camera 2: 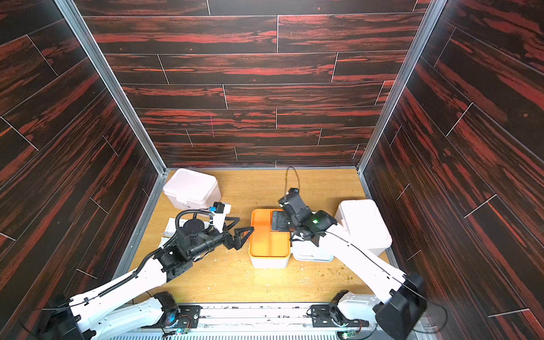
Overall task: Open first aid kits and take out gauze
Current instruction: Place the compartment layer in the first aid kit, then close the lid of the first aid kit.
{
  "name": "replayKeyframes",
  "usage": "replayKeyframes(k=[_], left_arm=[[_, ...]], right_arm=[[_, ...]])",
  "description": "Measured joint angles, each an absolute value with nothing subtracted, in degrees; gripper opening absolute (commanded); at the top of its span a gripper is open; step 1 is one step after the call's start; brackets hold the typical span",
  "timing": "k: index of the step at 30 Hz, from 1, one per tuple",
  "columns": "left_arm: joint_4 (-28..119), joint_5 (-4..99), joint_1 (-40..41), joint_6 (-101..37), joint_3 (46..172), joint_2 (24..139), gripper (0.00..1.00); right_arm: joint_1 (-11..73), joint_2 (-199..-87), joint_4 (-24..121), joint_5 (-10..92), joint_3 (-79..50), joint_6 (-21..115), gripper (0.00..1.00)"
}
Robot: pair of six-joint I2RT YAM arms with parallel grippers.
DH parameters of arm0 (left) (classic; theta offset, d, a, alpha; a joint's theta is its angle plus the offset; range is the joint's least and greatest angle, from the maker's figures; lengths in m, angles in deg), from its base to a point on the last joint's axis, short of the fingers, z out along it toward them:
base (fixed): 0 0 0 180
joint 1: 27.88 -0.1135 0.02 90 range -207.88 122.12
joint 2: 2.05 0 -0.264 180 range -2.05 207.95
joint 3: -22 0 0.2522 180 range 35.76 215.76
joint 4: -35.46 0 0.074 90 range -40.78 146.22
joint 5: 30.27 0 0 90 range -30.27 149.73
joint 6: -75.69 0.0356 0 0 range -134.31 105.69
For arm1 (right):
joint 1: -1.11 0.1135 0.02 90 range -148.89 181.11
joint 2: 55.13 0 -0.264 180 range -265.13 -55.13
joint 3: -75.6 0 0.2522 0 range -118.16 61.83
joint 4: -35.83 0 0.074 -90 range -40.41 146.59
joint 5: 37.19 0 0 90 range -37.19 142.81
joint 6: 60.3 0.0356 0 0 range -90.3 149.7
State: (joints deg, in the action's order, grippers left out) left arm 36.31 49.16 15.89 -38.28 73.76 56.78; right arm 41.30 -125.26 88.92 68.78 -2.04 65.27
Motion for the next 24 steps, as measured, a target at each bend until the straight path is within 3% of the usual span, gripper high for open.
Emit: replayKeyframes(k=[8,15,24], left_arm=[[46.3,52.6,23.7,-40.5,88.9,70.3,1.00],[50.8,53.3,24.7,-44.3,94.5,82.9,0.99],[52.5,53.4,25.0,-47.7,97.2,89.5,0.99]], right_arm=[[26.7,-112.3,88.4,63.8,10.3,64.5,0.95],[13.0,-103.1,88.7,59.1,17.8,64.5,0.98],[7.1,-101.8,86.6,56.9,23.4,66.7,0.99]])
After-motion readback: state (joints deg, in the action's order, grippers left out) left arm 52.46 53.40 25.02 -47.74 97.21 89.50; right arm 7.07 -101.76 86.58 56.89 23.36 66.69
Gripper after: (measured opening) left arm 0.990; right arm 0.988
